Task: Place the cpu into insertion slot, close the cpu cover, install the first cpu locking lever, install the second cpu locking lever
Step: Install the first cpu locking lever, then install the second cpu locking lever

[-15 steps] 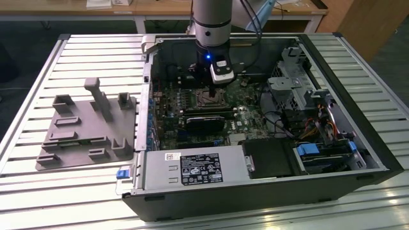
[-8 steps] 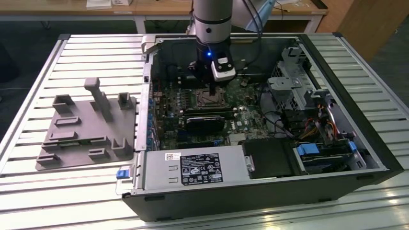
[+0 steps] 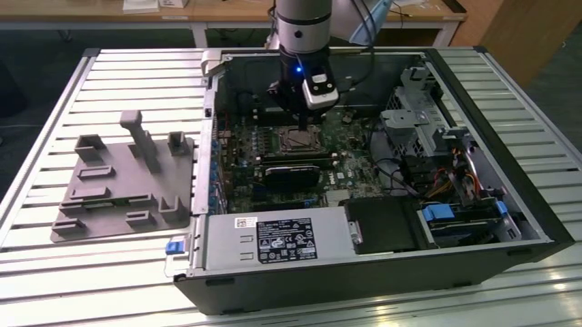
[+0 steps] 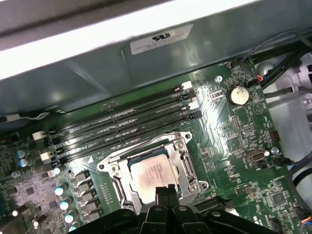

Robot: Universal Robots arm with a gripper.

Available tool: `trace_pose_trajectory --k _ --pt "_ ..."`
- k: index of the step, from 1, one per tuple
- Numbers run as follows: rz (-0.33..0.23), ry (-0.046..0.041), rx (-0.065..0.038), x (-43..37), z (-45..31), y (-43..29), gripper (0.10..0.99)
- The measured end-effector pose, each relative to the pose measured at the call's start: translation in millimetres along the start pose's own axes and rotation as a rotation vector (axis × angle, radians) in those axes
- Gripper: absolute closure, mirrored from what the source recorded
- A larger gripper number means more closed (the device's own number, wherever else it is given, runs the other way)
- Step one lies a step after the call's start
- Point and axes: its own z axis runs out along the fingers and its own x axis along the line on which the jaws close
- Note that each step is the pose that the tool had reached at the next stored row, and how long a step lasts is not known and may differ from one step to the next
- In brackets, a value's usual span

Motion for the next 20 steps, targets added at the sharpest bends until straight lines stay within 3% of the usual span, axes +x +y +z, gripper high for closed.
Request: trace_pose_trajectory --k 14,20 --pt "-0.004 -0.0001 0.000 -0.2 -1.9 -0.2 0.984" --pt "-0.004 -0.0001 0.000 -2.0 -1.9 -5.1 0.984"
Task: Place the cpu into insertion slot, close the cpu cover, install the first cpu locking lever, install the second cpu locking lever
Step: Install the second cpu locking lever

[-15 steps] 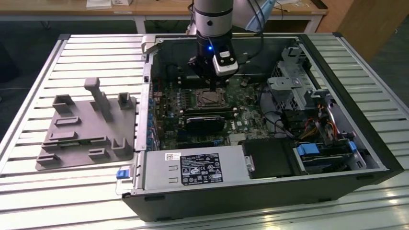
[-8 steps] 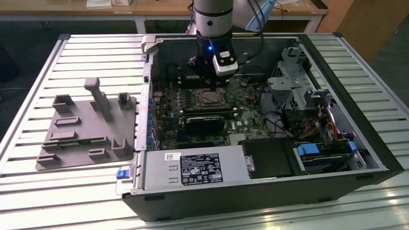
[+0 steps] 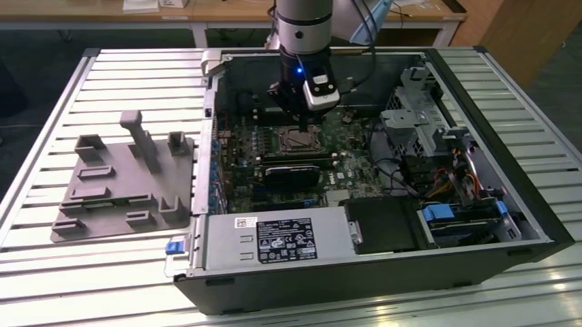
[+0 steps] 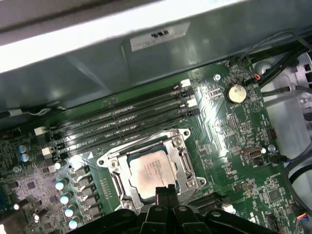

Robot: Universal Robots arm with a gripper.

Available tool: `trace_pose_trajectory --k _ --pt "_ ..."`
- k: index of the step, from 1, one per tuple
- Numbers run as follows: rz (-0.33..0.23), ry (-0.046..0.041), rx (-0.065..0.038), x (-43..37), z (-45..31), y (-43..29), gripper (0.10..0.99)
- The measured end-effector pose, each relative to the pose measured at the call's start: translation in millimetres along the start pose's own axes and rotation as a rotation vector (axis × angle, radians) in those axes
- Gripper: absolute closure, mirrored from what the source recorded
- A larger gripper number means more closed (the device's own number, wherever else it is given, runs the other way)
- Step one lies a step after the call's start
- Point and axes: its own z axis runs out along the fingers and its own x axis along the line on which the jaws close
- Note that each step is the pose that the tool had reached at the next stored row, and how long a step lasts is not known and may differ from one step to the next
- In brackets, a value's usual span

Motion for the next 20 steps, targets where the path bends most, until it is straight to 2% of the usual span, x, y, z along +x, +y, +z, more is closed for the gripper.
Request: trace_pose_trajectory --k 14,20 --pt "-0.001 0.0000 0.000 -7.3 0.5 -22.1 0.984" --pt "-0.023 0.0005 -0.002 -5.7 2.3 -29.3 0.984"
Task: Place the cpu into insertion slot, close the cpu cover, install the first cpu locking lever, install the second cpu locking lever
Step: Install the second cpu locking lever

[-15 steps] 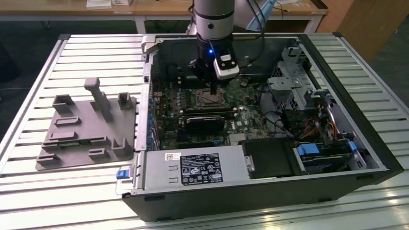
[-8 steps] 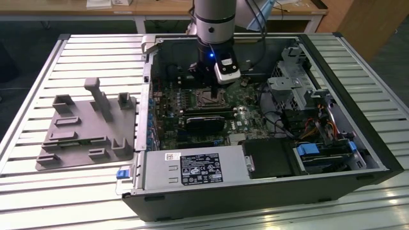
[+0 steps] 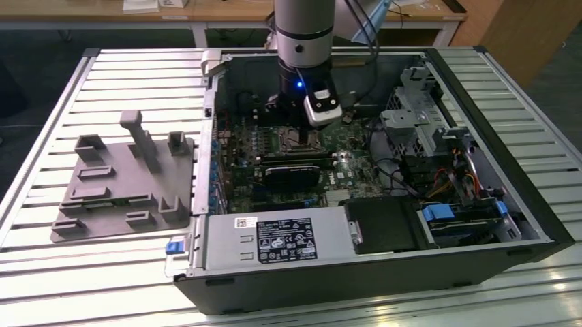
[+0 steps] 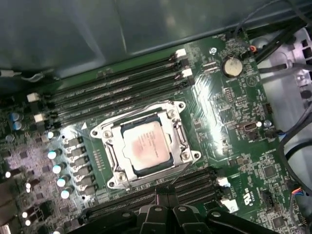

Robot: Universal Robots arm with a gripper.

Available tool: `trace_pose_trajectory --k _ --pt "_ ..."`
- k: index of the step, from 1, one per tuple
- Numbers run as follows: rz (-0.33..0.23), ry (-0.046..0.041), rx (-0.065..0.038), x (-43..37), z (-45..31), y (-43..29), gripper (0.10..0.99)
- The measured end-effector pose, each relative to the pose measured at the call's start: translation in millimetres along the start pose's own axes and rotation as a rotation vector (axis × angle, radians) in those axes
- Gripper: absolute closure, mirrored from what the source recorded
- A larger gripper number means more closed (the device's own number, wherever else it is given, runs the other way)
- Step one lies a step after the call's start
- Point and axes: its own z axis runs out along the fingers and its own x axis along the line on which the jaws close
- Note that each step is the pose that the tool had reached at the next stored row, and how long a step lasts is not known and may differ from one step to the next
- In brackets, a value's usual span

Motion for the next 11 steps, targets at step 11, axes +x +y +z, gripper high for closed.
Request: trace_pose_trajectory --k 11 --pt "-0.027 0.0006 -0.002 5.4 4.4 -4.5 0.984"
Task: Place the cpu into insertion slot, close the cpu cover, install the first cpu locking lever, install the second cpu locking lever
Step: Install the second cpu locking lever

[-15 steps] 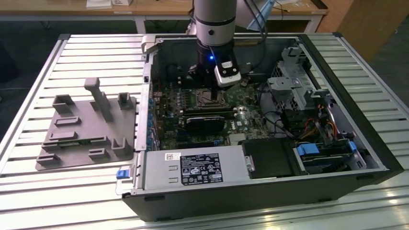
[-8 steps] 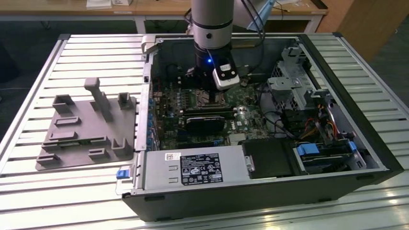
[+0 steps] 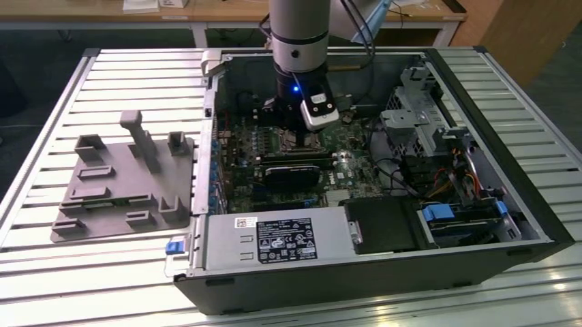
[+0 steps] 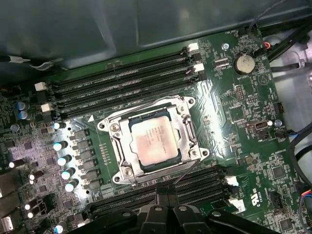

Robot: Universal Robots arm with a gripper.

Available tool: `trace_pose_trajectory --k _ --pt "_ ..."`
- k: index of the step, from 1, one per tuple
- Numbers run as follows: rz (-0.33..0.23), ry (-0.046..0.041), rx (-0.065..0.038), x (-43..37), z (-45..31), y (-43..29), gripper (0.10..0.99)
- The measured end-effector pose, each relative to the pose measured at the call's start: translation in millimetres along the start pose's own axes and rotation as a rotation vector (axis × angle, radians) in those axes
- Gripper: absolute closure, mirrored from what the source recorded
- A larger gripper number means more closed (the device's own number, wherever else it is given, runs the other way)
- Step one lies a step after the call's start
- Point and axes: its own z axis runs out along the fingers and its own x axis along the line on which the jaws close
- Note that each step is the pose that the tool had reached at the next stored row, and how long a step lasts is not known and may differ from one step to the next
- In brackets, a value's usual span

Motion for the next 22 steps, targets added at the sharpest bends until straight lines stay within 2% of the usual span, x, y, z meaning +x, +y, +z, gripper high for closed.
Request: trace_pose_trajectory --k 4,10,12,16,18,22 --pt "0.000 0.0011 -0.004 2.0 1.4 -0.9 0.984" --pt "0.003 0.0094 -0.031 8.5 4.9 -4.5 0.984" --pt "0.005 0.0179 -0.059 10.8 6.6 -8.4 0.984" --pt "0.008 0.0287 -0.094 11.1 7.8 -14.6 0.984" --pt "0.009 0.0319 -0.105 10.8 8.2 -18.2 0.984" --pt "0.010 0.0352 -0.116 10.0 8.9 -25.1 0.984"
